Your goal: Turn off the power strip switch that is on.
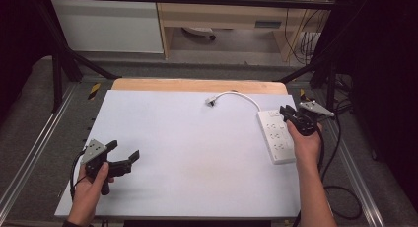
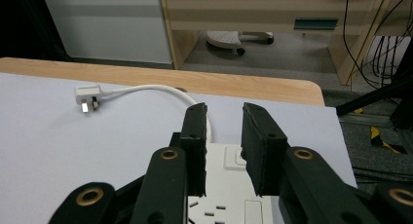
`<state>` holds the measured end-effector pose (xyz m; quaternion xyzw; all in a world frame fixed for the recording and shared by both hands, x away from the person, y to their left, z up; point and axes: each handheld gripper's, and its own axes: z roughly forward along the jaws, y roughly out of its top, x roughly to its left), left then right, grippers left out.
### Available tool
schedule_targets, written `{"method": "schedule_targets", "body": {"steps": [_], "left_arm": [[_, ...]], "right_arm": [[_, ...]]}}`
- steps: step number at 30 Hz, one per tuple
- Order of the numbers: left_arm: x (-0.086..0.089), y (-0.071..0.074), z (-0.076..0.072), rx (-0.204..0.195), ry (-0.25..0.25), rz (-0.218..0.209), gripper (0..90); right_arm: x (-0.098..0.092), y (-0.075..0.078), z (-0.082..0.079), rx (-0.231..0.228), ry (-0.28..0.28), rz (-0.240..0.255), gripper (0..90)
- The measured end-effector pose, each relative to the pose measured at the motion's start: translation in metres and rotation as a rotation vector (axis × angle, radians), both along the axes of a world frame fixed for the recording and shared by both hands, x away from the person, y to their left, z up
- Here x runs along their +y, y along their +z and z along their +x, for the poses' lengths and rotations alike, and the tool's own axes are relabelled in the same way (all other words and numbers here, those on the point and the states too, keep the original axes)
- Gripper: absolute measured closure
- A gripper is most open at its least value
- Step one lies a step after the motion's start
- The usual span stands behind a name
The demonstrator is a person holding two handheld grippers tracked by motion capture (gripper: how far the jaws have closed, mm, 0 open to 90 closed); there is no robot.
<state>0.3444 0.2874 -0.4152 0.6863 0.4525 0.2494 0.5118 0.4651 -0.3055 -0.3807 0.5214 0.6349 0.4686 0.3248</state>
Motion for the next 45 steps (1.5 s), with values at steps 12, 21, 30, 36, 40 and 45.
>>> {"method": "schedule_targets", "body": {"steps": [12,21,30,36,40,45], "left_arm": [[0.0,0.0,0.0,0.0,0.0,0.002,5.3],[0.0,0.0,0.0,0.0,-0.001,0.001,5.4],[0.0,0.0,0.0,0.002,-0.004,0.003,5.4],[0.0,0.0,0.0,0.0,-0.004,0.001,5.4],[0.0,0.0,0.0,-0.001,-0.003,0.0,5.3],[0.0,0.0,0.0,-0.001,-0.002,0.0,5.3]], "right_arm": [[-0.007,-0.007,0.0,0.013,-0.028,-0.022,77.7],[-0.012,-0.015,0.001,0.021,-0.036,-0.032,80.2],[-0.015,-0.021,0.001,0.033,-0.039,-0.032,84.9],[-0.017,-0.024,0.001,0.042,-0.037,-0.032,87.0],[-0.018,-0.025,0.001,0.046,-0.036,-0.029,88.5],[-0.019,-0.027,0.001,0.053,-0.03,-0.025,90.0]]}}
